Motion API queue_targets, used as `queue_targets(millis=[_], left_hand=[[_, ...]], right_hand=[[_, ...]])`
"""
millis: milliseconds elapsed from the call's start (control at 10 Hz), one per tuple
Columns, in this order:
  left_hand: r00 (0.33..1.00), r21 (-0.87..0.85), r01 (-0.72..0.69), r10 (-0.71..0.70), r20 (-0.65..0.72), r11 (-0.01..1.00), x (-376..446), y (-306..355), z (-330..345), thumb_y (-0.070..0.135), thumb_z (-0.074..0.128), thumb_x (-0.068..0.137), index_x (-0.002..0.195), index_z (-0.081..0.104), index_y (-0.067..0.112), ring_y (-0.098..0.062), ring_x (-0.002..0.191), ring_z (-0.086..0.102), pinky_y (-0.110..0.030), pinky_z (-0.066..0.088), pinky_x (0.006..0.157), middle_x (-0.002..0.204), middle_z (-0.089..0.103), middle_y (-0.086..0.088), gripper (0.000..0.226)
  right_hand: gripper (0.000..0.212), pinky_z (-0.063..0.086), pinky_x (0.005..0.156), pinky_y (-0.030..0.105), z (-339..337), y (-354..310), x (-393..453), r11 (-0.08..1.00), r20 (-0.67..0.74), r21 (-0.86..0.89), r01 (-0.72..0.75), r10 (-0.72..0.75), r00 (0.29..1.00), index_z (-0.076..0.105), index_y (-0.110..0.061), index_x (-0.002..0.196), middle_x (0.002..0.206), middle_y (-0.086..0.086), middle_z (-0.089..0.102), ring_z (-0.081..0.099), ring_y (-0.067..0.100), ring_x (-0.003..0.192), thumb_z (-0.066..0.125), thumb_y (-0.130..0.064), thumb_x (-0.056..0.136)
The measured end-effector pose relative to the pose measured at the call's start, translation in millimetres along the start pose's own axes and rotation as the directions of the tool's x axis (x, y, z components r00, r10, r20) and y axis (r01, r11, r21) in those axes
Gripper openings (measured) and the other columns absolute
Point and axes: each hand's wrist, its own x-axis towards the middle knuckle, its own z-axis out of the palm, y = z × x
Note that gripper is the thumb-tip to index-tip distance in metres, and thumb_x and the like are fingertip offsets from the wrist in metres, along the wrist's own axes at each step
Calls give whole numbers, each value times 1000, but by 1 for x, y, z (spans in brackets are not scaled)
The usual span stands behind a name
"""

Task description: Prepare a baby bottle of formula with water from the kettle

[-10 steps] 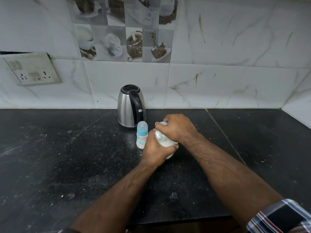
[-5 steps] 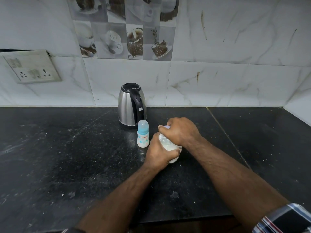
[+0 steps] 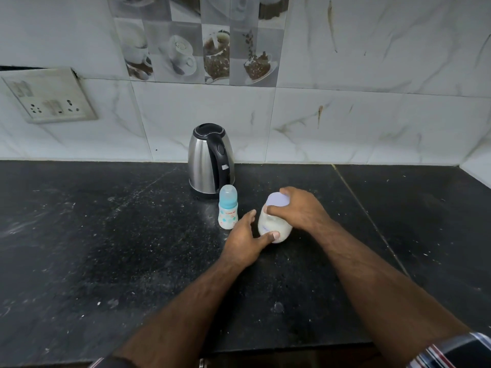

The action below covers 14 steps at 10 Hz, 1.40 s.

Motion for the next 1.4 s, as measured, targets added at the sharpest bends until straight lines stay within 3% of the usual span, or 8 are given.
queue_targets(millis=[100, 500, 700, 900, 1100, 1200, 1300, 1400], left_hand=[[999, 60, 36, -34, -36, 998, 4, -10, -6, 37, 80, 90, 157, 39, 17, -18, 139, 51, -34, 45, 113, 155, 51, -4, 81], [996, 154, 56, -44, -82, 986, 21, -32, -4, 39, 74, 94, 154, 44, 25, -11, 138, 50, -29, 42, 113, 152, 54, 5, 68], [995, 173, 61, -45, -94, 983, 25, -40, -4, 40, 71, 95, 152, 46, 28, -8, 137, 49, -34, 43, 116, 151, 54, 7, 64], [993, 173, 69, -52, -103, 982, 29, -44, -4, 40, 71, 96, 150, 49, 29, -7, 134, 51, -36, 45, 116, 147, 56, 8, 60], [993, 197, 62, -42, -107, 978, 31, -43, -2, 39, 70, 96, 149, 50, 28, -6, 133, 51, -35, 45, 115, 146, 57, 10, 57], [993, 217, 59, -35, -111, 974, 30, -41, -1, 39, 70, 96, 148, 51, 29, -6, 134, 51, -32, 44, 115, 146, 57, 10, 56], [996, 264, 48, -26, -87, 963, 27, -40, -2, 41, 68, 97, 150, 49, 29, -7, 138, 49, -33, 42, 116, 149, 55, 9, 58], [998, 331, 12, 9, -62, 944, 22, -38, -1, 45, 64, 98, 153, 44, 29, -8, 141, 45, -33, 40, 117, 154, 50, 9, 60]], right_hand=[[82, 46, 95, 39, 1, 8, 17, 999, -43, -34, -10, 9, 999, 50, -25, 149, 137, 13, 54, 58, 31, 122, 73, -62, 79], [67, 47, 99, 39, 13, -12, 96, 988, 30, -92, 128, -125, 992, 58, -10, 138, 134, 18, 57, 56, 32, 121, 73, -50, 87], [60, 46, 97, 38, 16, -16, 124, 985, 66, -88, 148, -142, 988, 60, -7, 135, 133, 18, 58, 56, 34, 121, 71, -45, 90], [65, 36, 106, 30, -4, -6, 148, 992, 193, 34, 119, -123, 973, 52, -15, 148, 156, 7, 48, 46, 28, 140, 75, -15, 88], [66, 34, 106, 29, -6, 8, 155, 985, 201, 48, 167, -173, 964, 53, -17, 148, 157, 4, 47, 46, 26, 140, 78, -16, 87], [65, 29, 115, 33, -2, 10, 150, 980, 207, 34, 194, -197, 958, 47, -17, 152, 164, 5, 37, 37, 28, 147, 72, -15, 93], [77, 13, 125, 39, -3, 13, 150, 978, 317, -37, 205, -183, 931, 27, -17, 162, 173, 6, 10, 8, 28, 159, 64, -8, 96], [87, 7, 127, 41, 1, 11, 136, 984, 258, -42, 173, -156, 953, 14, -15, 164, 173, 6, -8, -7, 26, 159, 61, 1, 92]])
